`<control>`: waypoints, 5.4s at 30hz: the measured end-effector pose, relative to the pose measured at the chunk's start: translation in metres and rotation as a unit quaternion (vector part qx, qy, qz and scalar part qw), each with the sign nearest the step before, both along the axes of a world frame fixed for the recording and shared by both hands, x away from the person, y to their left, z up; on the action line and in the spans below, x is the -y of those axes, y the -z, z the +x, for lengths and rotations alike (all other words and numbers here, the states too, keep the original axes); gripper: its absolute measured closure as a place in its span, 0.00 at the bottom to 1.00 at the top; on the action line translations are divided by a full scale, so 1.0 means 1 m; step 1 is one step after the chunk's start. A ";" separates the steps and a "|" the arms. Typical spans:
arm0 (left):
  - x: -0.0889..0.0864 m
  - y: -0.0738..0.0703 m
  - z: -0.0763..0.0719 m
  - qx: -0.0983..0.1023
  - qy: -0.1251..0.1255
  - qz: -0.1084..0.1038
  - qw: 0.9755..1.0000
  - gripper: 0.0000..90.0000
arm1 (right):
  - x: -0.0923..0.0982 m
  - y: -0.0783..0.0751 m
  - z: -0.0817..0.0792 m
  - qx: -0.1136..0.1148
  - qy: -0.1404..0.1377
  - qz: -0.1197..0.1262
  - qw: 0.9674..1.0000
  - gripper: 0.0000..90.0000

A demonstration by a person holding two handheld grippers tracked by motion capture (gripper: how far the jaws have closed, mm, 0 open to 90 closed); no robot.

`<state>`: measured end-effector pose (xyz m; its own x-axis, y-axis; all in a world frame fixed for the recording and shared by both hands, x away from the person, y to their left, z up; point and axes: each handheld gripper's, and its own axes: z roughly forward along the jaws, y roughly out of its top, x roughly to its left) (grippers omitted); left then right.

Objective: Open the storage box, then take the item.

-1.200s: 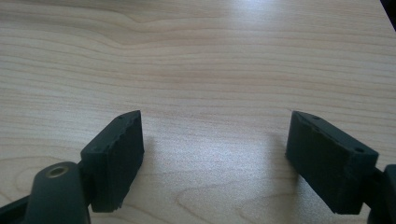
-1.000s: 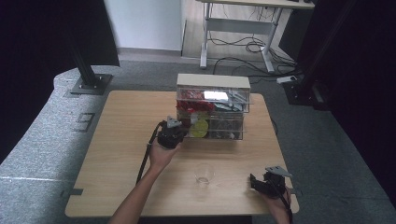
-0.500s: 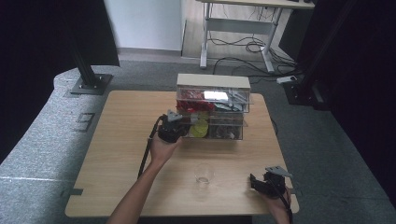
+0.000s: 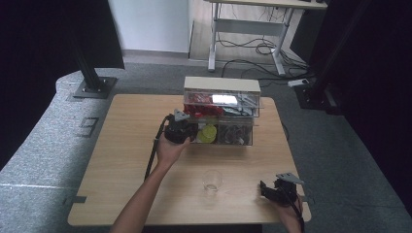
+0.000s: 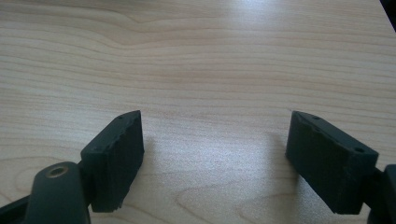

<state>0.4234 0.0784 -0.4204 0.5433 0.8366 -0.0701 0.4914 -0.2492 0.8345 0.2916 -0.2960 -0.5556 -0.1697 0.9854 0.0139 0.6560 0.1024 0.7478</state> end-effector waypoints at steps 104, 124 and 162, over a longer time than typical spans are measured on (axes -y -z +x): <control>0.007 -0.002 0.005 -0.014 0.023 -0.008 1.000 0.98 | -0.080 -0.092 0.110 0.097 -0.143 0.051 0.984 0.63; 0.005 -0.003 0.007 -0.018 0.025 -0.012 0.999 0.98 | -0.097 -0.084 0.123 0.087 -0.166 0.045 0.981 0.61; 0.007 0.001 0.008 -0.021 0.026 -0.014 0.999 0.98 | -0.097 -0.093 0.126 0.100 -0.164 0.083 0.978 0.99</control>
<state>0.4314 0.0718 -0.4211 0.5815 0.8052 -0.1163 0.5131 -0.2520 0.8205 0.4180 -0.1991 -0.4627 -0.4924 0.8643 0.1027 0.4465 0.1495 0.8822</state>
